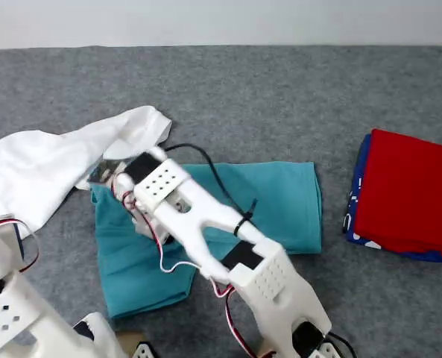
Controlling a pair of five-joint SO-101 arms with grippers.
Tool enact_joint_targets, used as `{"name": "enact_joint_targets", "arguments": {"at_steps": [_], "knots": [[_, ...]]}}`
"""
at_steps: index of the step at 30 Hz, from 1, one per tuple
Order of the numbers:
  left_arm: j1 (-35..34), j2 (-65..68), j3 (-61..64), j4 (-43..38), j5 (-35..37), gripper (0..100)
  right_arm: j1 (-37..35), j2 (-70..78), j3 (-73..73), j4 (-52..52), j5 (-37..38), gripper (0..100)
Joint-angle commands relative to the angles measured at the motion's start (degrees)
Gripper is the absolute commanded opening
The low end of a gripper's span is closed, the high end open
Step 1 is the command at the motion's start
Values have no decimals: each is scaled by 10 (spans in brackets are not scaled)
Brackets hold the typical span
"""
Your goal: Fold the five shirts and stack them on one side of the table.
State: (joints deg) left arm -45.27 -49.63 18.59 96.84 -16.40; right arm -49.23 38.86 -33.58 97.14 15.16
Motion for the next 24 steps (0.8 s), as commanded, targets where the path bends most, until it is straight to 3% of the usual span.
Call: {"name": "enact_joint_targets", "arguments": {"at_steps": [1, 12, 24], "knots": [[-1, 2, -1, 3, 4, 5, 43, -42, -29, -7, 3, 10], [-1, 2, 37, -1, 4, 5, 95, -18, -28, -49, 2, 10], [-5, 2, 34, -19, 2, 5, 30, -69, -28, 0, 20, 139]]}}
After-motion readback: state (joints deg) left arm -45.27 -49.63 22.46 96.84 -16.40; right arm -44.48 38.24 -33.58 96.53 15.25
